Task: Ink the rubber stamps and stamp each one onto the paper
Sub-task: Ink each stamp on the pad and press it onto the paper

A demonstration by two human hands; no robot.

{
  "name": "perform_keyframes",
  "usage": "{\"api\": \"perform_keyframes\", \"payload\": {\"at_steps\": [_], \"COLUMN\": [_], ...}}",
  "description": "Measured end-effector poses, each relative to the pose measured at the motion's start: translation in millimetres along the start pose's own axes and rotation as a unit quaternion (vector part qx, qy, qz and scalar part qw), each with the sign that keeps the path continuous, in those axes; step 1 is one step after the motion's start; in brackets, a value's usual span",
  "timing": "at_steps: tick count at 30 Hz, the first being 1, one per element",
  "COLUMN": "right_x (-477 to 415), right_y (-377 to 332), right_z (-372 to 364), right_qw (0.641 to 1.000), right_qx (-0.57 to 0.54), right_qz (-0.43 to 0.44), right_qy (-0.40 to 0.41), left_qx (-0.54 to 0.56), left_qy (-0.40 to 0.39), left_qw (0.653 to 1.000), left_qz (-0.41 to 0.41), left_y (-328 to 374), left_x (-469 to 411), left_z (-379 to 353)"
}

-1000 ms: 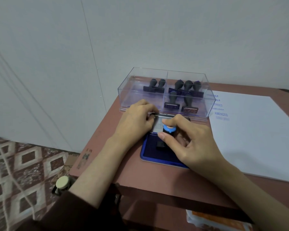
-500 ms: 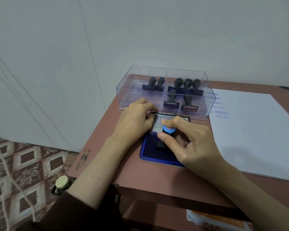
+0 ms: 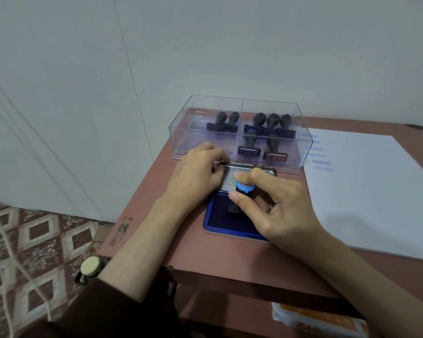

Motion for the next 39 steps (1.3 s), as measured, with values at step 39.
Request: {"api": "perform_keyframes", "payload": {"at_steps": [39], "right_x": [12.1], "right_y": [140.4], "right_z": [130.7], "right_qw": [0.968], "right_qx": [0.091], "right_qz": [-0.229], "right_qy": [0.048], "left_qx": [-0.024], "left_qy": [-0.254], "left_qw": [0.951], "left_qz": [-0.174], "left_y": [129.7], "left_x": [13.9], "left_z": [-89.6]}}
Point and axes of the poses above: each hand's wrist, its own x-axis away from the middle knuckle, its own z-axis out of the back of the hand, y = z × x, the point moved 10 cm from there along -x, towards the middle knuckle, and after that the axes turned 4 degrees about z, right-handed, at the moved point
